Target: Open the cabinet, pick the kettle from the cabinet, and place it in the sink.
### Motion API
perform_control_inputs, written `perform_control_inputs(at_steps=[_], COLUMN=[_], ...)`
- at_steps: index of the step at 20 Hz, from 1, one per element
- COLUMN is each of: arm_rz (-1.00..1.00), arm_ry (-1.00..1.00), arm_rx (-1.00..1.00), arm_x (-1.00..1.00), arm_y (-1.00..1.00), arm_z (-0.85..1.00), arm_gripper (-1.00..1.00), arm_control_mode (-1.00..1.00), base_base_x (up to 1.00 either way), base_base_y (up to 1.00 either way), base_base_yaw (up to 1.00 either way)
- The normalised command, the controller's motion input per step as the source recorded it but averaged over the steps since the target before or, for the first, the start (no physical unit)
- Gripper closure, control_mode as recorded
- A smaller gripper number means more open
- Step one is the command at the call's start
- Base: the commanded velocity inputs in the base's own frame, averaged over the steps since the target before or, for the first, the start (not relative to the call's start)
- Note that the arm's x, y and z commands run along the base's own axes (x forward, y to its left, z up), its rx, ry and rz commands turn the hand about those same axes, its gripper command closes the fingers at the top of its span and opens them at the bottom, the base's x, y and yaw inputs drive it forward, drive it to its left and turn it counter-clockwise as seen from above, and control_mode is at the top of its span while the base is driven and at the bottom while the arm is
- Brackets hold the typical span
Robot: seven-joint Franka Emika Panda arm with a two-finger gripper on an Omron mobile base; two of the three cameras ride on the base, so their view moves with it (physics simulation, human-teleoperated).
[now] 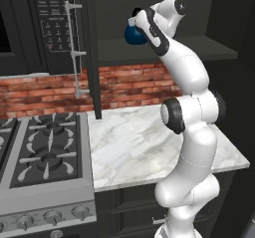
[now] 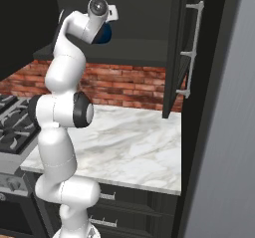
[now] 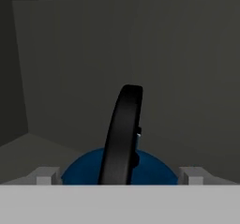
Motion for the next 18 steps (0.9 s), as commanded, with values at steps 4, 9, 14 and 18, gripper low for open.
perform_control_inputs(at_steps=[4, 9, 14, 18], arm_rz=[-0.01, -0.02, -0.01, -0.01], arm_ry=[-0.01, -0.01, 0.00, 0.02], arm_rx=[0.00, 0.00, 0.02, 0.08], arm_x=[0.00, 0.00, -0.09, -0.39], arm_y=[0.00, 0.00, 0.00, -0.01], arm_z=[-0.08, -0.08, -0.05, 0.00], arm_gripper=[1.00, 1.00, 1.00, 1.00], arm_control_mode=[-1.00, -1.00, -1.00, -1.00], base_base_x=[0.00, 0.00, 0.00, 0.00], base_base_y=[0.00, 0.00, 0.00, 0.00], base_base_yaw=[0.00, 0.00, 0.00, 0.00])
